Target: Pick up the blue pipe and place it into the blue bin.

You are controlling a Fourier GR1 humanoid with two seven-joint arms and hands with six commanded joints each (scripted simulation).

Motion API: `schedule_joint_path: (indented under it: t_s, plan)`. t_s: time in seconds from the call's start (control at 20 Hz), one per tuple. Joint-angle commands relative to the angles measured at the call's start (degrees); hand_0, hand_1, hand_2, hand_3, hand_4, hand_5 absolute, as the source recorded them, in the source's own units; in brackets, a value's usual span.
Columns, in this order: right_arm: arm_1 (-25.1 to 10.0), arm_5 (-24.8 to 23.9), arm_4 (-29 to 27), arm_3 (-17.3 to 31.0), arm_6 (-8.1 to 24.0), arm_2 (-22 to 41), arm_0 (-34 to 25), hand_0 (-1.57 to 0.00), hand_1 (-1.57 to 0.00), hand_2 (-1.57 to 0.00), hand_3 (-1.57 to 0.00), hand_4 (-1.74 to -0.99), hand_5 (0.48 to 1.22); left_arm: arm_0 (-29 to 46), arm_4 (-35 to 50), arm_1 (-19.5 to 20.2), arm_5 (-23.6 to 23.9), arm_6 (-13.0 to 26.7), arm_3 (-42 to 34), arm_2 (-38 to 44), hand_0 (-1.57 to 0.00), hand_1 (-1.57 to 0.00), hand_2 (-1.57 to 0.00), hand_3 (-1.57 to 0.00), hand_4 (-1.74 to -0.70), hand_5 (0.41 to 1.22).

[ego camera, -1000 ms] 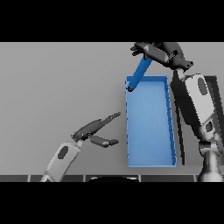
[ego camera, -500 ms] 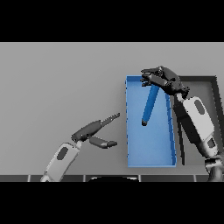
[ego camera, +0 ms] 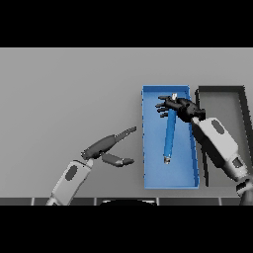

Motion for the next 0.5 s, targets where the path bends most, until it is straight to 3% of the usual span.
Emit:
schedule_joint_path:
  t_s: [0.0, 0.15, 0.45]
  plan:
    - [-0.73, 1.16, -0.47, 0.22, 0.0, 1.64, -0.45, -0.53, -0.48, -0.46, -0.37, -1.285, 1.141, 0.12, 0.01, -0.13, 0.09, 0.19, -0.1, -0.07, 0.0, 0.0, 0.0, 0.0, -0.89, 0.453]
    - [-2.49, 4.27, 1.39, 0.34, 0.0, 7.6, -2.61, -0.27, -0.24, -0.23, -0.19, -1.179, 0.975, -0.11, 0.05, 0.02, -0.03, 0.19, 0.38, 0.14, 0.0, 0.0, 0.0, 0.0, -0.89, 0.454]
    - [-1.97, 7.73, 9.26, 3.6, -3.28, 12.42, -3.88, -0.07, -0.06, -0.06, -0.05, -1.125, 0.764, -0.11, -0.35, -0.73, 0.52, -0.13, 1.01, -0.06, 0.0, 0.0, 0.0, 0.0, -0.91, 0.455]
